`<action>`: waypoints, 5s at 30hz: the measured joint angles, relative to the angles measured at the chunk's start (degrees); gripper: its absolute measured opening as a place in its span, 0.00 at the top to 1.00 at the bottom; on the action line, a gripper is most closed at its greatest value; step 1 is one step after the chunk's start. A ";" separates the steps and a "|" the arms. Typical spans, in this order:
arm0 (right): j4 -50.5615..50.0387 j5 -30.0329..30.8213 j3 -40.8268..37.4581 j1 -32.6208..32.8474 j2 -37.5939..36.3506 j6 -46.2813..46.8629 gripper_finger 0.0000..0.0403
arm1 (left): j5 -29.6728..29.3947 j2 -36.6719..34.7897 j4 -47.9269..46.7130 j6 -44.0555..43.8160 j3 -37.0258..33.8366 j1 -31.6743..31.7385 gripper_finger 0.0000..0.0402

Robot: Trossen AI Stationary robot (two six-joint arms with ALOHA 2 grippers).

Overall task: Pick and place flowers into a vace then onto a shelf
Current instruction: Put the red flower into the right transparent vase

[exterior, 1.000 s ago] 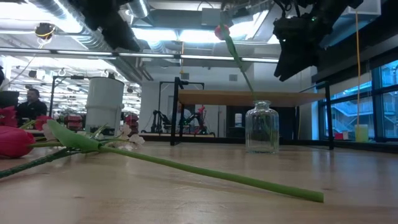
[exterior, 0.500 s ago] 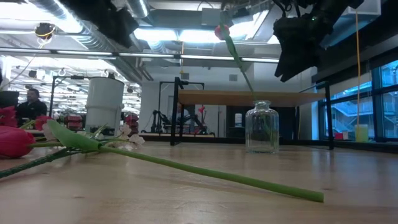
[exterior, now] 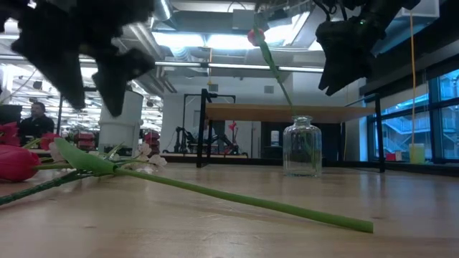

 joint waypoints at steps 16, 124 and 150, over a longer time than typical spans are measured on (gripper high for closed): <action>-0.58 -1.28 0.02 0.00 0.00 1.35 0.59 | 0.70 10.12 10.78 1.88 0.00 -0.04 0.52; 56.26 -26.89 0.02 18.87 8.68 19.34 0.99 | -34.15 -0.91 39.37 88.73 14.10 4.25 0.81; 38.17 -3.86 0.04 15.24 -6.33 -1.04 0.99 | -56.20 -10.89 37.36 33.80 14.08 -4.81 0.65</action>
